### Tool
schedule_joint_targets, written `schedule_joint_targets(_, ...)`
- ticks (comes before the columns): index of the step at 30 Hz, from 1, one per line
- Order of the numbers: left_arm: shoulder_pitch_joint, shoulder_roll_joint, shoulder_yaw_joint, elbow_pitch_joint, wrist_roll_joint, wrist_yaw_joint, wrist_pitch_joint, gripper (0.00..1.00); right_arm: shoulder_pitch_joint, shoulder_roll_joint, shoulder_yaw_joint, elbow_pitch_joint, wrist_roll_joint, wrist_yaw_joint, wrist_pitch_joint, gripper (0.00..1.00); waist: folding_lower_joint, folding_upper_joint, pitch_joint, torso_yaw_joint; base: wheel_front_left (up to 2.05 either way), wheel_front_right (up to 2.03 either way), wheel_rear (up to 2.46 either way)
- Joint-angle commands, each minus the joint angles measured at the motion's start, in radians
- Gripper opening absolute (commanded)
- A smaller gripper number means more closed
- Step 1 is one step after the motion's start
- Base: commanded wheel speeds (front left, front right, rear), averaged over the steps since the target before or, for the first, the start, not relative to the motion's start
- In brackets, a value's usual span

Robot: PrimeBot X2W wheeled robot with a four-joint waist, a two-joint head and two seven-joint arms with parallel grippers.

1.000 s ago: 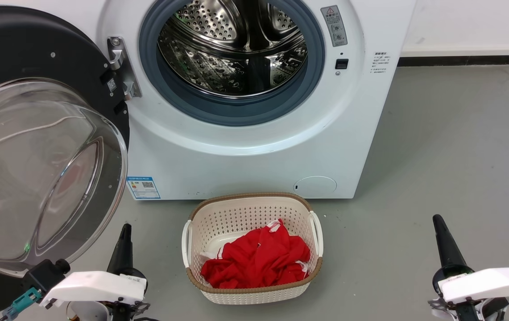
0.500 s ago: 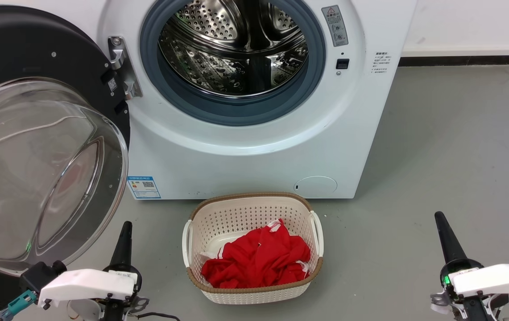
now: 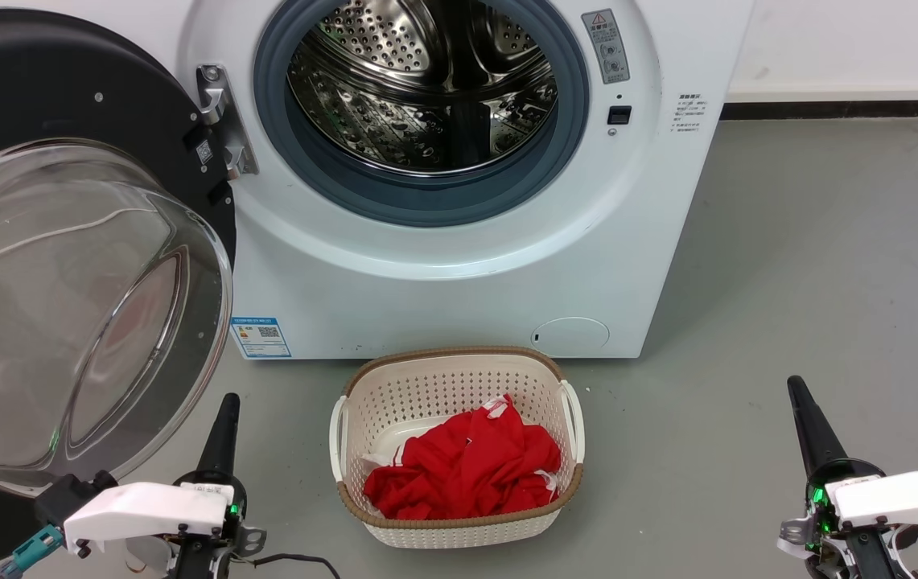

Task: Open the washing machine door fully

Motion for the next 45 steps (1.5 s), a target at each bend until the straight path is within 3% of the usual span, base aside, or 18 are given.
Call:
schedule_joint_targets(1, -0.020, 0.000, 0.007, -0.002, -0.029, -0.008, 0.009, 0.00, -0.022, -0.005, -0.004, 0.001, 0.030, 0.000, 0.009, 0.00, 0.0000, 0.0000, 0.000, 0.000, 0.00, 0.00, 0.00)
schedule_joint_targets(33, -0.033, -0.009, 0.038, 0.022, -0.290, -0.045, 0.075, 0.00, -0.047, 0.002, -0.031, 0.033, 0.283, 0.000, 0.066, 0.00, 0.0000, 0.0000, 0.001, 0.005, 0.00, 0.00, 0.00)
schedule_joint_targets(45, -0.035, -0.010, 0.041, 0.025, -0.321, -0.048, 0.083, 0.00, -0.052, 0.005, -0.038, 0.037, 0.311, 0.000, 0.076, 0.00, 0.0000, 0.0000, 0.001, 0.005, 0.00, 0.00, 0.00)
